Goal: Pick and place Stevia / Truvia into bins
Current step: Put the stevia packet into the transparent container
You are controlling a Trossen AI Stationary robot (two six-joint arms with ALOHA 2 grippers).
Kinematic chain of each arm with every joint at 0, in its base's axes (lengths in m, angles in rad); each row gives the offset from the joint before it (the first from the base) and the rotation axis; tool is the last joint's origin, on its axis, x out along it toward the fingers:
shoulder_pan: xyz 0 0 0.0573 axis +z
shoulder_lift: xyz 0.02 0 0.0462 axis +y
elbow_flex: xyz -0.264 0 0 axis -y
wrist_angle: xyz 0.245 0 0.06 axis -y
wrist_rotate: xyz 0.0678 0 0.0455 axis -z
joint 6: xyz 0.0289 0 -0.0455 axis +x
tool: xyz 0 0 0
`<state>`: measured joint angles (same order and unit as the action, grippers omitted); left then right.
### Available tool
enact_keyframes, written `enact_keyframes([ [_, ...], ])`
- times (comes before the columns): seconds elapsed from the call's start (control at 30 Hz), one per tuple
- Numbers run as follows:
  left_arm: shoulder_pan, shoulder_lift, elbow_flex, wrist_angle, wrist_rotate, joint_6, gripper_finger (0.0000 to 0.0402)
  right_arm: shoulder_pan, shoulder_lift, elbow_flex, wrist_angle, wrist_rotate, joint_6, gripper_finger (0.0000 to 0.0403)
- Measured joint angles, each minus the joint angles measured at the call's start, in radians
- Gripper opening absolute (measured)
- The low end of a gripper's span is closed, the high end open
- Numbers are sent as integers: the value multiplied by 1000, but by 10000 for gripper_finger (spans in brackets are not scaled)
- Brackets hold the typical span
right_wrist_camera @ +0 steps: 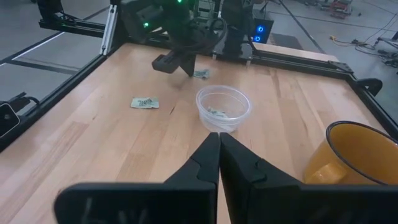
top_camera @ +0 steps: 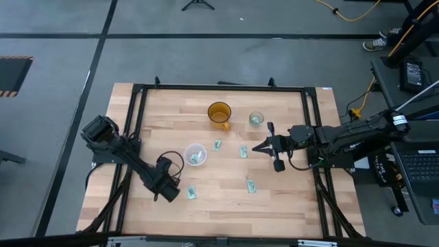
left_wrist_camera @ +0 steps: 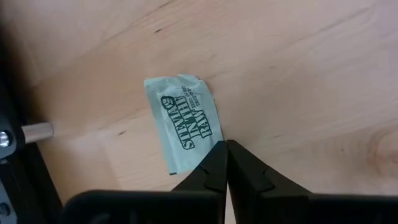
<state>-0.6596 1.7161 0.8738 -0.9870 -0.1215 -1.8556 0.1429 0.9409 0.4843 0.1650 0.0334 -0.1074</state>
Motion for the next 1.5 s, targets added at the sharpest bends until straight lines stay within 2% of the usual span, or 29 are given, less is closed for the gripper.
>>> enact_keyframes([
  [0.17,-8,0,0,1,3,35,2,0,0,0,1,0,-1,16],
  [0.4,-10,-40,34,52,-47,114,2,0,0,0,2,0,-2,16],
  [0.87,-9,-86,42,26,-98,149,3,0,0,0,2,0,-6,16],
  [1.0,-9,-86,42,25,-93,149,23,0,0,0,2,0,-5,16],
  [1.33,-8,-87,23,23,-94,114,108,0,0,0,2,0,-5,16],
  [1.5,-6,-87,-15,53,-94,78,127,0,0,0,1,0,-5,16],
])
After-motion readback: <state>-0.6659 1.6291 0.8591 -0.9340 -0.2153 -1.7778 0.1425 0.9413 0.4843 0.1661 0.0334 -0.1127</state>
